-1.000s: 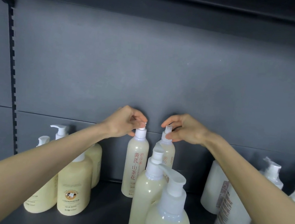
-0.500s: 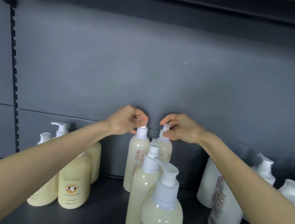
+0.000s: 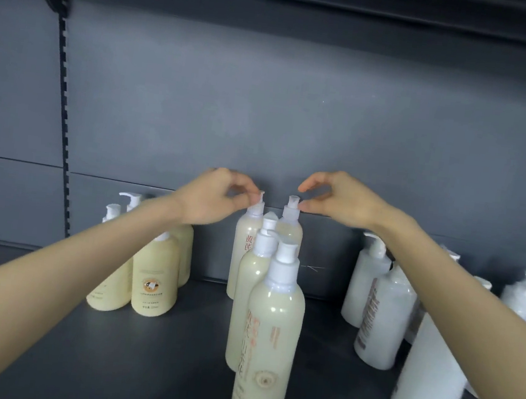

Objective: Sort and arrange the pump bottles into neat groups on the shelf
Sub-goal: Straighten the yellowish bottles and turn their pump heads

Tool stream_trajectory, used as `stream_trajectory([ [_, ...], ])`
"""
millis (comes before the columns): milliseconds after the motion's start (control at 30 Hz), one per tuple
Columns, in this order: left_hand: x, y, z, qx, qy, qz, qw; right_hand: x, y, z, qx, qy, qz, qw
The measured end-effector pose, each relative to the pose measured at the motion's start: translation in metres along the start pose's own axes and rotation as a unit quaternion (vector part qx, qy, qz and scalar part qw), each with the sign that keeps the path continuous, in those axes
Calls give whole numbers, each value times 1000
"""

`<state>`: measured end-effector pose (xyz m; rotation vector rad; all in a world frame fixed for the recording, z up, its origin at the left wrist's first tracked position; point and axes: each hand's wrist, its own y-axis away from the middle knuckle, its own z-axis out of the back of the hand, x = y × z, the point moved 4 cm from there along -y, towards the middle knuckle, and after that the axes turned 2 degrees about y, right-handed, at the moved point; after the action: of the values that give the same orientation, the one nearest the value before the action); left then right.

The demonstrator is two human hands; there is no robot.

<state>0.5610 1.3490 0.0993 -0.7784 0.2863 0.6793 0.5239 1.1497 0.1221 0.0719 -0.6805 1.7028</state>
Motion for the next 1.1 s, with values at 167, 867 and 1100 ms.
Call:
stream_trajectory([
  [167,10,52,-18,-8,114,40,993,6,50,-12,-12,-66,4,998],
  [867,28,131,-95,51,385,172,905,20,170,-100,-56,-348,-106,930],
  [1100,30,146,-97,51,401,166,900,-2,162,-108,-94,-316,-121,936],
])
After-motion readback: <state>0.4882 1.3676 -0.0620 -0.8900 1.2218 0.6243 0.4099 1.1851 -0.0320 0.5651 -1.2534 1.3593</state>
